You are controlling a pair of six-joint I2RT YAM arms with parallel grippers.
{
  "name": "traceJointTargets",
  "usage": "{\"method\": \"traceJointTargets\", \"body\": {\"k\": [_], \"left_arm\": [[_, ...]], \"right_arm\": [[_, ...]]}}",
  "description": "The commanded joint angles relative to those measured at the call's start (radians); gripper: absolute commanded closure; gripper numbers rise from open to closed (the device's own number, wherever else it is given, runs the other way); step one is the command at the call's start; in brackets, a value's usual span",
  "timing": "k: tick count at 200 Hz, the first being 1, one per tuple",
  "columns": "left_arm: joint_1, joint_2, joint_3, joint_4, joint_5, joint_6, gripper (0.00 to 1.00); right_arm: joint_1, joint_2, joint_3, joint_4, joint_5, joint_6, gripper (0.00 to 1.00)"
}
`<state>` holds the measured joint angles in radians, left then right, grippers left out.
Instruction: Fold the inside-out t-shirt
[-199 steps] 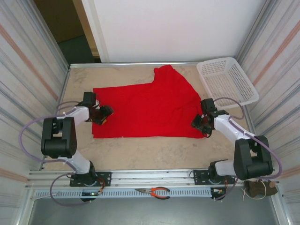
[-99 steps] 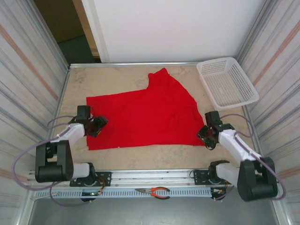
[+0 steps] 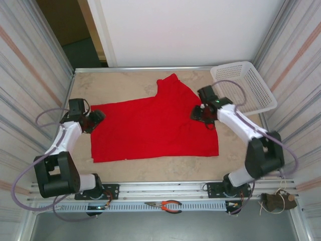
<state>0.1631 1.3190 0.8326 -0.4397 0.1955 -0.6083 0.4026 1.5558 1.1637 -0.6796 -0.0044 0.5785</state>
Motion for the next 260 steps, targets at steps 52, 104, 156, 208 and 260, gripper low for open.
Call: {"method": "traceJointTargets", "body": {"k": [52,104,156,208,260], "left_arm": [[0.018,0.066,0.048,-0.062,-0.018,0.03,0.37],[0.021,0.061,0.054,-0.063,-0.017,0.039,0.37],[0.023,0.059,0.045,-0.048,-0.008,0.027,0.37],[0.022,0.058,0.04,-0.045,-0.006,0.027,0.37],[0.023,0.06,0.022,-0.034,-0.002,0.013,0.37]], "right_arm": [[0.192,0.303,0.161,-0.079,0.092,-0.047,0.66],[0.2,0.384,0.177,-0.068,0.133,-0.022,0.69],[0.2,0.392,0.201,-0.081,0.141,-0.017,1.0],[0.203,0.306,0.243,-0.085,0.111,0.001,1.0],[0.206,0.366,0.333,-0.082,0.116,0.017,1.0]]}}
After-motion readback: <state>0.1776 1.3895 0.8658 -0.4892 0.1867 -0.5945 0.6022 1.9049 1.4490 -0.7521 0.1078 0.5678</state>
